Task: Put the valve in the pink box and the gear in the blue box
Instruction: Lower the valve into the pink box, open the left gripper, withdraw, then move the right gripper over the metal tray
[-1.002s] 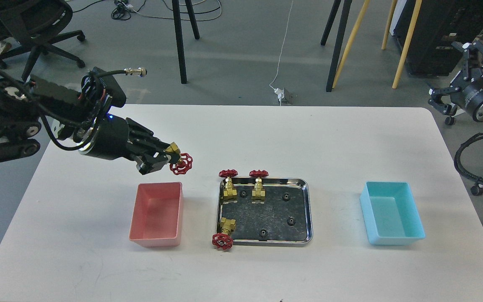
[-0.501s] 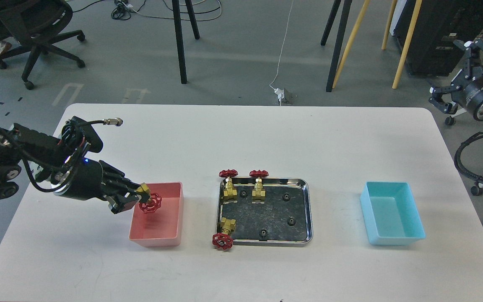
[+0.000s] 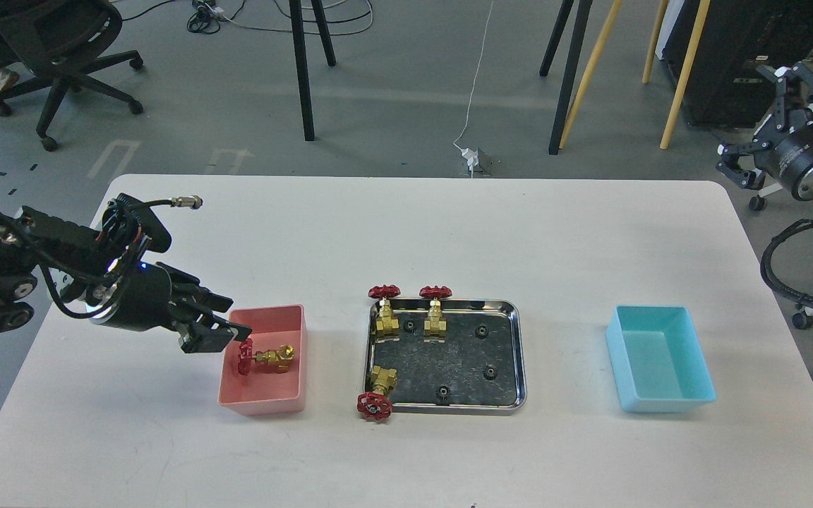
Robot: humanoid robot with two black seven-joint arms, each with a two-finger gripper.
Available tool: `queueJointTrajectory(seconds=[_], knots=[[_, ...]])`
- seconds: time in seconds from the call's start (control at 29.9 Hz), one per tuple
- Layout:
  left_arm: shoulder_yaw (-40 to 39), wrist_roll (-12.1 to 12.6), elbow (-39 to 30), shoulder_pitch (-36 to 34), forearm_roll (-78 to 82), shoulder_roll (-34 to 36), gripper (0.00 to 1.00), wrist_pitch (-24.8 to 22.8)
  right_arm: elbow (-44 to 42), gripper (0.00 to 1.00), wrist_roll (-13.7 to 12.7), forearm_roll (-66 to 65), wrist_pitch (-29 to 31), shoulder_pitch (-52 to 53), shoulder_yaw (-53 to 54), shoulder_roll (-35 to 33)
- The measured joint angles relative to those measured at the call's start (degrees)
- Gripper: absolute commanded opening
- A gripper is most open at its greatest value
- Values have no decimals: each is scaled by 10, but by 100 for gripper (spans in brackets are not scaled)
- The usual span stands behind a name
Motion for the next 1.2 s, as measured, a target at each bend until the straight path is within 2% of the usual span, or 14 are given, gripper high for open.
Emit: queueJointTrajectory(seconds=[0.13,0.27,0.43,0.53,0.7,0.9,1.2], knots=[[-46,0,0,0,-11,8,84,-2,12,99,-8,-15,0,34,-17,22],[-106,0,0,2,-56,11,85,-4,46,99,-29,-91,0,100,-74,32],[-167,0,3,2,-224,8,85,-4,100,99,-41,-234,0,170,-144,33],[-208,0,7,3,-360,2,85,-3,158,99,-54,-327,0,197,-160,30],[-244,0,8,17,-574,-14,85,-4,308,99,-98,-450,0,206,-171,4],[-274,0,15,28,-743,-56,85,-10,468,99,-108,-550,0,221,-250,-23],[-334,0,29,61,-790,-109,86,-23,537,99,-115,-608,0,286,-335,-23]])
